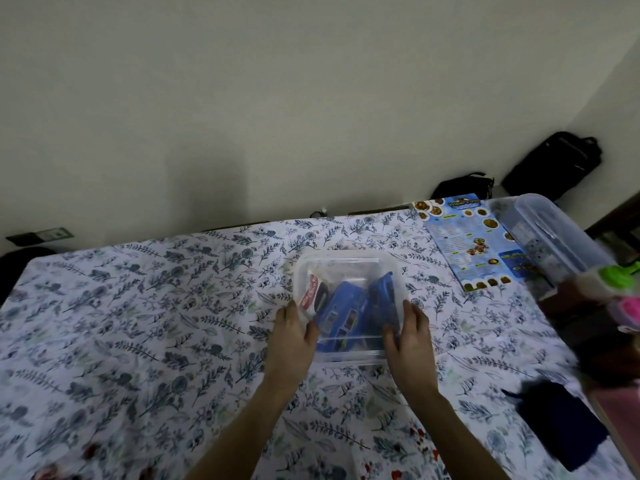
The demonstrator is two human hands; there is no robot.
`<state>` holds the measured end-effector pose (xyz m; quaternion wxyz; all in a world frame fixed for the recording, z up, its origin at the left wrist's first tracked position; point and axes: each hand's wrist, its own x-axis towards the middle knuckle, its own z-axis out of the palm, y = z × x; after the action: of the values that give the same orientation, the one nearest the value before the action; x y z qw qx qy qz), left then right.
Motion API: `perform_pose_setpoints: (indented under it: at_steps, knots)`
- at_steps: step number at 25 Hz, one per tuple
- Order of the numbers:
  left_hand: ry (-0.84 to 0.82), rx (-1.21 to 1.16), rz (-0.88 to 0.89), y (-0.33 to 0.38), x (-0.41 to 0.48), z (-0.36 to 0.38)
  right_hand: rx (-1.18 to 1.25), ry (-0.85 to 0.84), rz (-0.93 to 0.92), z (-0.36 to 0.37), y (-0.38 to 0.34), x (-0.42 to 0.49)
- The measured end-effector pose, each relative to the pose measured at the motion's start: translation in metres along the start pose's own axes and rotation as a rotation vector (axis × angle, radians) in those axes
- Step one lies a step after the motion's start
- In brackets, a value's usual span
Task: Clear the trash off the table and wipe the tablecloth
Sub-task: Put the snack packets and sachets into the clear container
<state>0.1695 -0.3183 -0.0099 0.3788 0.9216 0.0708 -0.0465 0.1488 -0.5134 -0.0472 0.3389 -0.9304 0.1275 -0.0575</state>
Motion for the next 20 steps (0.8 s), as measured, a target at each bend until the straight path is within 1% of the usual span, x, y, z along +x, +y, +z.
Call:
perform_pose_setpoints:
  at_steps: [2, 5, 7, 11, 15, 18, 20]
  knots:
    - [0.002, 0.013, 0.032, -0.004, -0.005, 0.002, 0.004, -0.022, -0.003, 0.000, -0.002, -0.003]
    - [0.007, 0.061, 0.080, -0.010, -0.007, 0.005, 0.005, -0.007, -0.026, -0.001, -0.005, -0.011]
    - [-0.002, 0.086, 0.080, -0.014, -0.008, 0.006, -0.001, -0.010, -0.038, -0.001, -0.007, -0.018]
    - [-0.038, 0.124, 0.092, -0.028, -0.012, 0.004, 0.065, -0.037, -0.091, 0.003, -0.011, -0.032]
    - [-0.067, 0.153, 0.122, -0.034, -0.012, 0.002, 0.139, -0.031, -0.051, 0.004, -0.004, -0.031]
    - [-0.052, 0.204, 0.141, -0.031, -0.011, 0.005, 0.097, -0.022, -0.073, 0.005, 0.005, -0.029]
    - [-0.062, 0.237, 0.114, -0.028, -0.012, 0.008, 0.027, -0.027, -0.118, 0.008, 0.009, -0.030]
